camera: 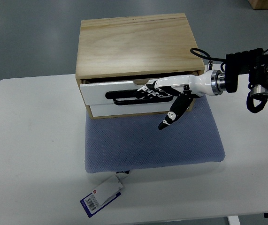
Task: Open wood drawer with right hand
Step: 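Pull the handle with the right hand toward the robot, sliding the drawer out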
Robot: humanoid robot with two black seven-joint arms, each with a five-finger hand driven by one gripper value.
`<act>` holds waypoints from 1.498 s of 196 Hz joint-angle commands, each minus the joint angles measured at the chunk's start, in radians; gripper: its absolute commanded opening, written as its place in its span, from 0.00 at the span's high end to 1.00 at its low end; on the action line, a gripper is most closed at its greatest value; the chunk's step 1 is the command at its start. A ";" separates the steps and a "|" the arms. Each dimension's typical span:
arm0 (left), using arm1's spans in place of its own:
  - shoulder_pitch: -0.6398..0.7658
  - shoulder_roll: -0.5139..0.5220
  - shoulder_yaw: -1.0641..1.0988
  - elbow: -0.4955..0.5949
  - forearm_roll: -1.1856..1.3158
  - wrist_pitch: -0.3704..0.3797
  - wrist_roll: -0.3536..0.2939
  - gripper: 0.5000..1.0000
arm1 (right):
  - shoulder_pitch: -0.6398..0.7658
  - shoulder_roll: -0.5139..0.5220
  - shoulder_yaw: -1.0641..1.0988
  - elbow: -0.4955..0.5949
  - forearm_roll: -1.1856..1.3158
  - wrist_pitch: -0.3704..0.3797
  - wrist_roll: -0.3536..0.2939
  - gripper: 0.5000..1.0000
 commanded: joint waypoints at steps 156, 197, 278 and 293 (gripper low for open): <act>0.000 0.000 0.000 0.000 0.000 0.000 0.000 0.00 | -0.002 -0.070 -0.064 0.066 0.045 0.000 -0.002 0.10; 0.000 0.000 0.000 0.000 0.000 0.000 0.000 0.00 | 0.000 -0.077 -0.064 0.067 0.062 0.000 0.000 0.10; 0.000 0.000 0.000 0.000 0.000 0.001 0.000 0.00 | 0.000 -0.108 -0.065 0.112 0.083 0.000 -0.002 0.10; 0.000 0.000 0.000 0.000 0.000 0.000 0.000 0.00 | -0.002 -0.120 -0.076 0.119 0.085 0.000 -0.002 0.10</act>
